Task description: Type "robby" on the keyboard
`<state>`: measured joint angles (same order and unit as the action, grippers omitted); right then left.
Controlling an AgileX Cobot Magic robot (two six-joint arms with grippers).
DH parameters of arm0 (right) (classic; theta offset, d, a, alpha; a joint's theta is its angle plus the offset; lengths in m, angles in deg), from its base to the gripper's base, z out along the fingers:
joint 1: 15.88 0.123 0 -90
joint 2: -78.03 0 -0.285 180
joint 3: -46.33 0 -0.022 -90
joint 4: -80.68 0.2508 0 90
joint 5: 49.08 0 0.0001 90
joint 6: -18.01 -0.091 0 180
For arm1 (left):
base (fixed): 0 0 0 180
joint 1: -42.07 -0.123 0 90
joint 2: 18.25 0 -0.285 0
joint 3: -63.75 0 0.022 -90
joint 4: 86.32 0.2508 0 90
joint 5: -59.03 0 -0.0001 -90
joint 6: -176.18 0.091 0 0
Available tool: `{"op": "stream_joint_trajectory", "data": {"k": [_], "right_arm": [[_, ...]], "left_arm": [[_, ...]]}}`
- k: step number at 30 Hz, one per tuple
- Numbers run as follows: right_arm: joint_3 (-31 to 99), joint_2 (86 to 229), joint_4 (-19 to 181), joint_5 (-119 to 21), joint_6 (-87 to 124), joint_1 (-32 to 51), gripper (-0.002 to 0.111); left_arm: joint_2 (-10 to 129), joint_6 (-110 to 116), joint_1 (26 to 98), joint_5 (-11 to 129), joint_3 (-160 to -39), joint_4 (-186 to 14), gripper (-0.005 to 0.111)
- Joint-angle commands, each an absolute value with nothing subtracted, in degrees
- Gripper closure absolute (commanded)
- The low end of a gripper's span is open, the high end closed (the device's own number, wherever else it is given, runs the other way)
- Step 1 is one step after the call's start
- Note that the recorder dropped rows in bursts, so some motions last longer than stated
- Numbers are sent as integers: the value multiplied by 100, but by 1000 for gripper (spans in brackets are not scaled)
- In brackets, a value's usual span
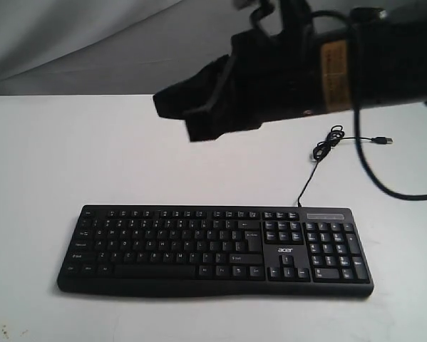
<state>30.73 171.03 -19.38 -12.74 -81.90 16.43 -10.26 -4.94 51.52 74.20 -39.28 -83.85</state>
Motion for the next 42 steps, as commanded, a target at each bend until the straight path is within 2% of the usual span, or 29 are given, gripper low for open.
{"op": "stream_joint_trajectory", "data": {"k": [1, 5, 9, 12, 16, 19, 26, 35, 42], "right_arm": [[3091, 17296, -1927, -3643, -7213, 2437, 108], [3163, 17296, -1927, -6476, -5925, 3284, 108], [3663, 17296, -596, -7183, -4473, 3370, 108], [4323, 17296, 2052, -7422, -2358, 3370, 108], [5064, 17349, 6882, -8215, 1888, 3370, 108], [5369, 17444, 8805, -9167, 3532, 3370, 108], [5356, 17943, 9123, -9256, 3744, 3370, 108], [5356, 19373, 9524, -8647, 4030, 3431, 108], [5356, 19956, 9957, -8095, 4411, 3431, 108]], "left_arm": [[-1046, -510, 5188, 7389, -3903, -8358, 107], [-1046, -510, 5188, 7389, -3903, -8358, 107], [-1046, -510, 5188, 7389, -3903, -8358, 107], [-1046, -510, 5188, 7389, -3903, -8358, 107], [-1046, -510, 5188, 7389, -3903, -8358, 107], [-1046, -510, 5188, 7389, -3903, -8358, 107], [-1046, -510, 5188, 7389, -3903, -8358, 107], [-1046, -510, 5188, 7389, -3903, -8358, 107], [-1046, -510, 5188, 7389, -3903, -8358, 107]]}}
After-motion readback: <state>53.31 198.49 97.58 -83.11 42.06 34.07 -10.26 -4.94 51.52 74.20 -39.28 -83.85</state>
